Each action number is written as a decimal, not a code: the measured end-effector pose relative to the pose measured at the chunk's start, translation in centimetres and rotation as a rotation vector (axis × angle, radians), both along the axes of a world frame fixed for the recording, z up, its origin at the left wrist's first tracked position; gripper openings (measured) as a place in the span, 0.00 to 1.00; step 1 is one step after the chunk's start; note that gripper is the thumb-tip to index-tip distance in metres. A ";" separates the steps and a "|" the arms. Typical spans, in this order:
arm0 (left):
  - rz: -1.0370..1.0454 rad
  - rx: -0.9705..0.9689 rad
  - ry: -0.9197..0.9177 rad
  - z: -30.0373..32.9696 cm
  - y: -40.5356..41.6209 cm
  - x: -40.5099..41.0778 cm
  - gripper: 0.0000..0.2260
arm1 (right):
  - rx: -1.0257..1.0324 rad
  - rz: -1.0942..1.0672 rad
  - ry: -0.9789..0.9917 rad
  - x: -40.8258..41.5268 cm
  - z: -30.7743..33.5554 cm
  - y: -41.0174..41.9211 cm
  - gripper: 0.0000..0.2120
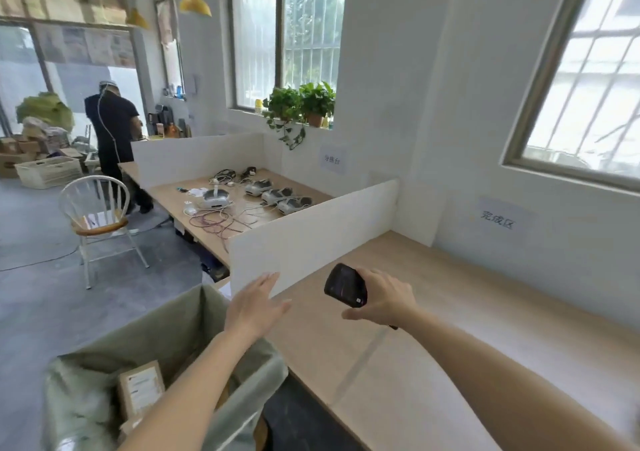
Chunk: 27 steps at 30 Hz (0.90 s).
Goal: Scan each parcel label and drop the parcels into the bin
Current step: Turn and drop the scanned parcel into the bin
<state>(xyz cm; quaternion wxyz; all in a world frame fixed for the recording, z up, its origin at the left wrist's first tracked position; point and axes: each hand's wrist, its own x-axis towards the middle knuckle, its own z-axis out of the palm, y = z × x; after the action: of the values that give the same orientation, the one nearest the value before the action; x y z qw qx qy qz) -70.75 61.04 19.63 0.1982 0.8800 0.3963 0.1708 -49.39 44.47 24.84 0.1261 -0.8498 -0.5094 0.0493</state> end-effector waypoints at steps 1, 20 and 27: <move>-0.034 0.016 -0.009 0.6 -1.5 1.3 0.32 | 0.003 -0.032 -0.013 0.6 0.7 -2.3 0.35; -0.638 0.125 0.026 7.0 -37.9 30.0 0.31 | -0.010 -0.734 -0.237 16.6 5.4 -49.5 0.42; -0.806 0.098 0.033 4.9 -55.4 38.2 0.33 | -0.107 -0.950 -0.192 20.2 3.6 -68.9 0.42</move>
<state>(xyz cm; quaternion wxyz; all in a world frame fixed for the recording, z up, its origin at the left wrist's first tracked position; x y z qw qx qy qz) -32.56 5.66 24.58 0.2008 0.9759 0.0142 0.0842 -29.16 -24.48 28.49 0.0431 -0.9943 -0.0715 -0.0662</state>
